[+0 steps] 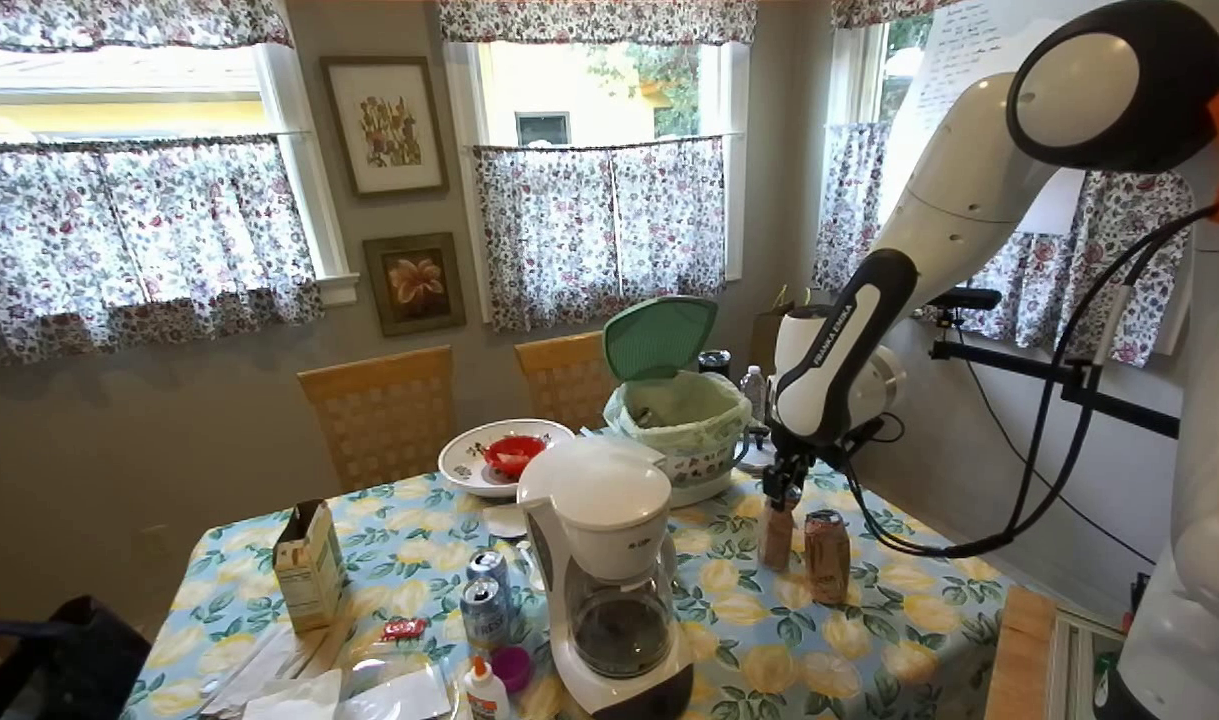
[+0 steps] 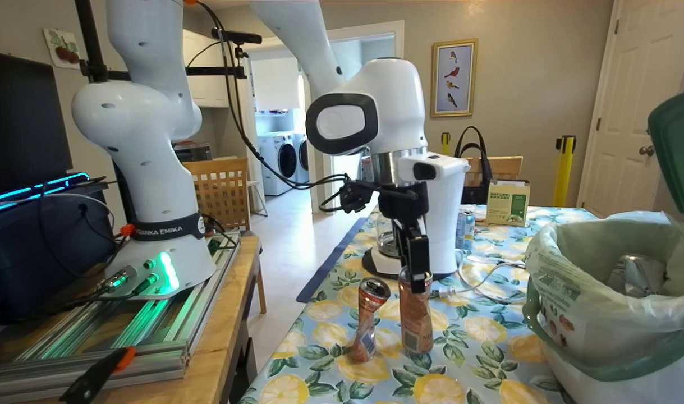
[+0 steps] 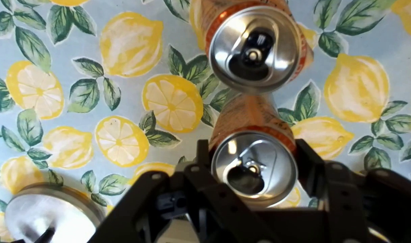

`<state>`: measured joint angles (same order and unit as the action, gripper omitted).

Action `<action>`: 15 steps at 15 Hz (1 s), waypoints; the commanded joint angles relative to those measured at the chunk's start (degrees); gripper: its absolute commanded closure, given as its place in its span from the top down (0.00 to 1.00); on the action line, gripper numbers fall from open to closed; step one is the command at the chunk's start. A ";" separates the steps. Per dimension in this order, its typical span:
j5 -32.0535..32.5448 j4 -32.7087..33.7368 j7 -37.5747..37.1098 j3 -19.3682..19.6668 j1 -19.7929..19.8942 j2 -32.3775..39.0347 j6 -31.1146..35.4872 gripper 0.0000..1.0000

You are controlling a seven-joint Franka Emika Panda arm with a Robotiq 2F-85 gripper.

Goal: Put the cans one at a time in the bin

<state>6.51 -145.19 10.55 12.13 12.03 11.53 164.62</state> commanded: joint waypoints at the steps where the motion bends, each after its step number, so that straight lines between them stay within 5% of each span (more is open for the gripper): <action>1: 1.59 -0.30 -1.48 1.27 -0.22 -3.08 2.24 0.37; 7: 6.63 2.11 -7.50 3.14 -0.90 -11.30 -4.14 0.37; 15: 13.35 12.03 -14.01 0.53 1.13 -16.65 -9.82 0.37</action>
<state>17.76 -137.07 -1.05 14.05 12.17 -4.64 156.97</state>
